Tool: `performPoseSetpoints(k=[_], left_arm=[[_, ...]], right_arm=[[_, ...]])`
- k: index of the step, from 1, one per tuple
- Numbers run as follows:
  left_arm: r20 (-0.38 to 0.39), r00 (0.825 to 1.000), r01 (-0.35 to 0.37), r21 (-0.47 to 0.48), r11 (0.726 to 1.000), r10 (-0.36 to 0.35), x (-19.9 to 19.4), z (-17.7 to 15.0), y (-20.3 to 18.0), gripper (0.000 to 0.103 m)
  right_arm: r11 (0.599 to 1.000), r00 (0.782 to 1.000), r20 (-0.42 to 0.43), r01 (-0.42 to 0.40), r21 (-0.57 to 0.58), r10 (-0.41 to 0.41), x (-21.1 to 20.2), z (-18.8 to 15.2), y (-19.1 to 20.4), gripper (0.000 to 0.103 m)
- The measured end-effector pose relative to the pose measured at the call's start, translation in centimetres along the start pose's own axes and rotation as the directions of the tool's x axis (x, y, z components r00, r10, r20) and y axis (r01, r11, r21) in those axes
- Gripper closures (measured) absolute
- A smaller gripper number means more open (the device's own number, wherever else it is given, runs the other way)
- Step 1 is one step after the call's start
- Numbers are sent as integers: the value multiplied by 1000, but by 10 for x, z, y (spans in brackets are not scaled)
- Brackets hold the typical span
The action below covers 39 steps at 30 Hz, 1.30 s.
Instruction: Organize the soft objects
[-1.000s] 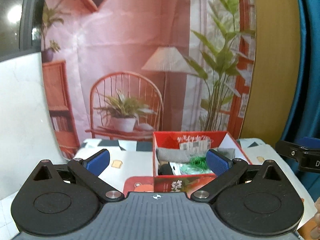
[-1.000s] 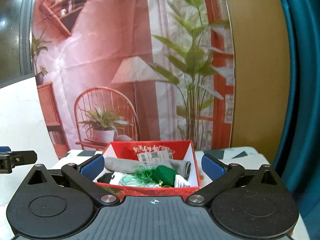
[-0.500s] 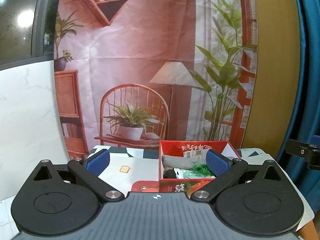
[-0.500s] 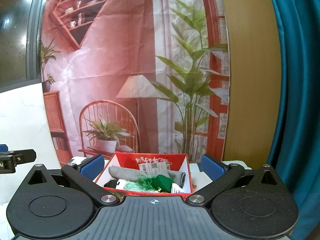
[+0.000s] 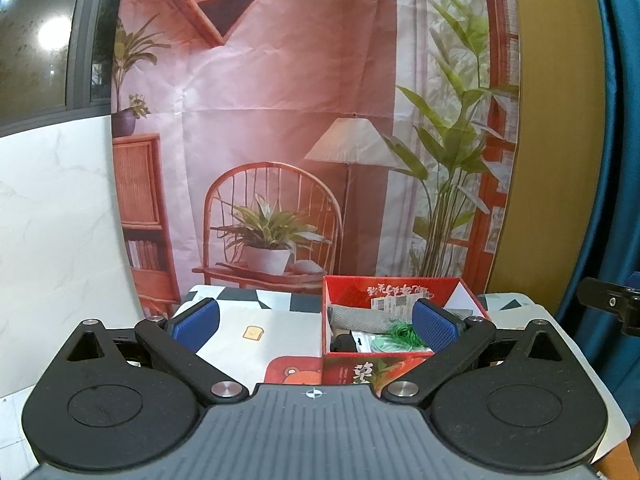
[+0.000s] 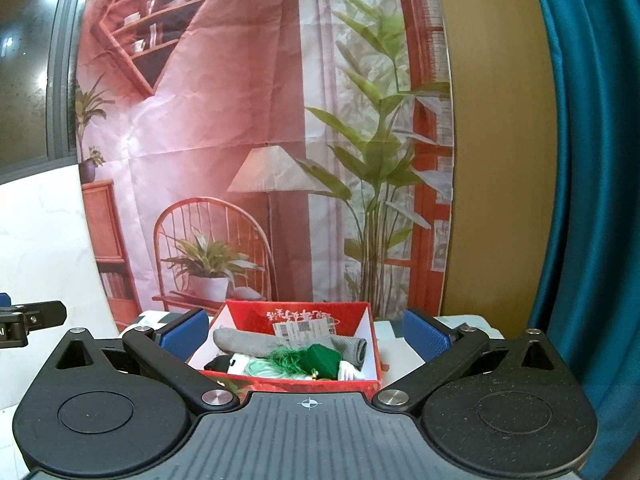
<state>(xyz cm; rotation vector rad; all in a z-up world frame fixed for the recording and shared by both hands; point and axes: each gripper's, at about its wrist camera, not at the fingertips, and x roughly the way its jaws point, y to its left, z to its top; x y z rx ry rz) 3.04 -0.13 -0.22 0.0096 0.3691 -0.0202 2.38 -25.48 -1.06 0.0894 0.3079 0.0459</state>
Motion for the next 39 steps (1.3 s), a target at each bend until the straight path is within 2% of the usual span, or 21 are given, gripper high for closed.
performPoseSetpoints(k=[39], left_arm=[[1,1000,-11,2,1000,11,0,-3,5,0]], right_arm=[[999,999,-21,37,-13,-37,9,-5,-4,0]])
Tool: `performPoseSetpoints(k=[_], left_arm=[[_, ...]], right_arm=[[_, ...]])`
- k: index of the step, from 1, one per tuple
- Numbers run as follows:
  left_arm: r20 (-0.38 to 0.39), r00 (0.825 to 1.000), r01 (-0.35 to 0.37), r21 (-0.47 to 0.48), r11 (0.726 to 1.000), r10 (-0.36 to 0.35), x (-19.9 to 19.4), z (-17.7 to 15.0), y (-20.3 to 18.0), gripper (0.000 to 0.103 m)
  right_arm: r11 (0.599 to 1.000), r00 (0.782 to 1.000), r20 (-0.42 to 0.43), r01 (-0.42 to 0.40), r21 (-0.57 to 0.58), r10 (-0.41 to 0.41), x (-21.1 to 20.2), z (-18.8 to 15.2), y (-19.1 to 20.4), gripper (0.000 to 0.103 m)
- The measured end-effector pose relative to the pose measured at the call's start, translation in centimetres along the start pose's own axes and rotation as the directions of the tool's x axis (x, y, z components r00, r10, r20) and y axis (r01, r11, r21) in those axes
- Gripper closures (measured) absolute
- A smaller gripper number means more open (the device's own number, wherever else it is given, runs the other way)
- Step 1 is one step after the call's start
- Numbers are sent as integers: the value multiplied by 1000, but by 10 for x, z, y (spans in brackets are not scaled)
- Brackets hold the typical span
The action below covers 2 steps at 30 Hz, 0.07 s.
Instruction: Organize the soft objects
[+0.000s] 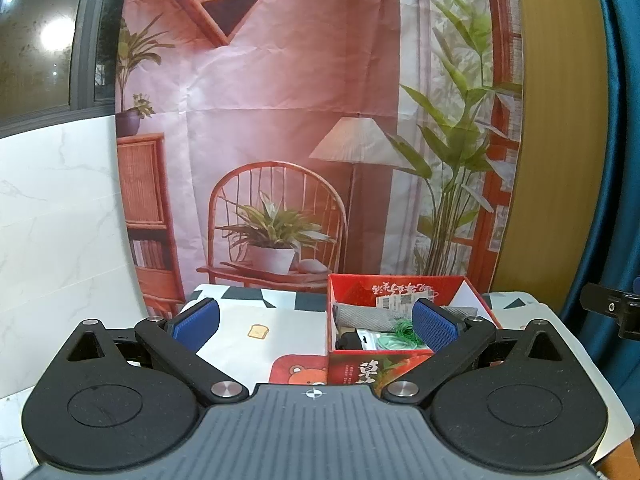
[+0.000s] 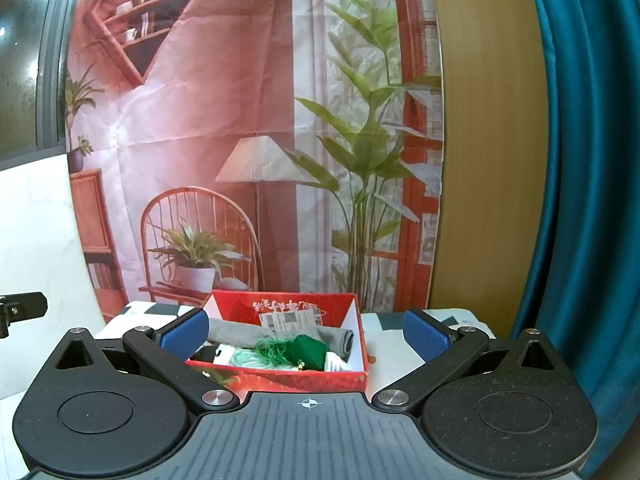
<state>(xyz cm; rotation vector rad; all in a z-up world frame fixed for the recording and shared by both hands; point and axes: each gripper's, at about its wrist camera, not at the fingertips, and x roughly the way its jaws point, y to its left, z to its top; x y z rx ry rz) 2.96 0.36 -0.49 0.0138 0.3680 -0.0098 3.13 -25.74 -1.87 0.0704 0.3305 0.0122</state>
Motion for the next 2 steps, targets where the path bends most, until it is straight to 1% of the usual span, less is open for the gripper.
performPoseSetpoints(k=[2], left_arm=[[-1,1000,1,0,1000,-1,0,-1,0,0]], right_arm=[[1000,1000,-1,0,-1,0,0,-1,0,0]])
